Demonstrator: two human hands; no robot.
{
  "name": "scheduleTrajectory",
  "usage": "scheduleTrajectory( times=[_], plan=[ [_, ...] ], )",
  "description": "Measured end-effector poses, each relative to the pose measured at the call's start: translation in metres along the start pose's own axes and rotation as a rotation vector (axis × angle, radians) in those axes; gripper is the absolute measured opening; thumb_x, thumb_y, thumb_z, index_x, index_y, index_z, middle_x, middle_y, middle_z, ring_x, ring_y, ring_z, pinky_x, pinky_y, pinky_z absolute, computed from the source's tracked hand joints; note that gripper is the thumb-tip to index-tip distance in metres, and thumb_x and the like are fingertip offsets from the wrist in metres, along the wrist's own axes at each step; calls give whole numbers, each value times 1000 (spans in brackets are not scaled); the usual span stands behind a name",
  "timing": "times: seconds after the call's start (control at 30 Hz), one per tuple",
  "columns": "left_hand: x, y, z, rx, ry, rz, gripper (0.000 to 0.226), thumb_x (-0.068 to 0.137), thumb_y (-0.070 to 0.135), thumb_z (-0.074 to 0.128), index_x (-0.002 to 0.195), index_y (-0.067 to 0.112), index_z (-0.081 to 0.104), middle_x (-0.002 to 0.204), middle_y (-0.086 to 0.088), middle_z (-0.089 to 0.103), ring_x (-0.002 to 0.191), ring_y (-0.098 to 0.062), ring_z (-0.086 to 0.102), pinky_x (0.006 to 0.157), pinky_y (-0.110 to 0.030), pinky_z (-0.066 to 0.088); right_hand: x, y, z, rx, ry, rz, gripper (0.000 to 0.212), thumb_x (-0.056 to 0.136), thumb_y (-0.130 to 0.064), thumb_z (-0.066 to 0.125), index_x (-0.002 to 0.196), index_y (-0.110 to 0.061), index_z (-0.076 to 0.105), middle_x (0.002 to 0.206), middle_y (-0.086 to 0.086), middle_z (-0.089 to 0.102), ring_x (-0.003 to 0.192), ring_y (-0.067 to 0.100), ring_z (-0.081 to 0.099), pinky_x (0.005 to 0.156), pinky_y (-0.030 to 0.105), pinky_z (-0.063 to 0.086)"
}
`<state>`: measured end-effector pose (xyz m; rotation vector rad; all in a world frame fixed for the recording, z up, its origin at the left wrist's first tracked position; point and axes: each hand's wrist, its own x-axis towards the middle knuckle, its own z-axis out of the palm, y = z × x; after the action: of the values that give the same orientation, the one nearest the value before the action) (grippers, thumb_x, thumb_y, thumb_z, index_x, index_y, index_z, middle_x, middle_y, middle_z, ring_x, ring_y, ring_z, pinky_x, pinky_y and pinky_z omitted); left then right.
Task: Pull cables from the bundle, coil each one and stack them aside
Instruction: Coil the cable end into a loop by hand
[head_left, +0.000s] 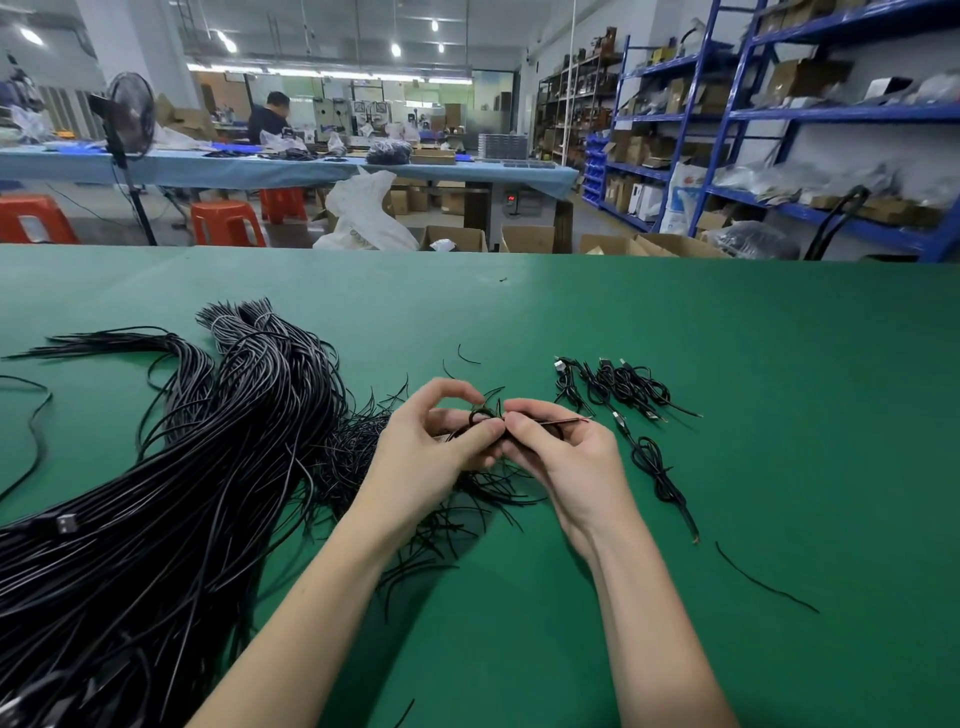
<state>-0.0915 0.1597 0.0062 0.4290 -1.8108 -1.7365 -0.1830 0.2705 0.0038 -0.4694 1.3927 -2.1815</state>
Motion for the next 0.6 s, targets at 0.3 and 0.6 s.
scheduleTrajectory(
  times=[0.3, 0.6],
  plan=[
    [-1, 5, 4, -57, 18, 50, 12, 90, 4, 72, 80, 7, 68, 79, -8, 74, 72, -23, 73, 73, -26, 60, 1, 2, 3, 146, 13, 28, 12, 90, 4, 69, 96, -6, 70, 87, 14, 69, 64, 15, 61, 69, 21, 57],
    [-1, 12, -8, -236, -33, -190, 5, 80, 0, 78, 80, 5, 76, 85, -15, 74, 69, -21, 69, 66, -21, 58, 3, 2, -1, -175, -24, -97, 13, 89, -1, 73, 88, -14, 75, 76, 1, 74, 67, 8, 63, 65, 17, 53]
  ],
)
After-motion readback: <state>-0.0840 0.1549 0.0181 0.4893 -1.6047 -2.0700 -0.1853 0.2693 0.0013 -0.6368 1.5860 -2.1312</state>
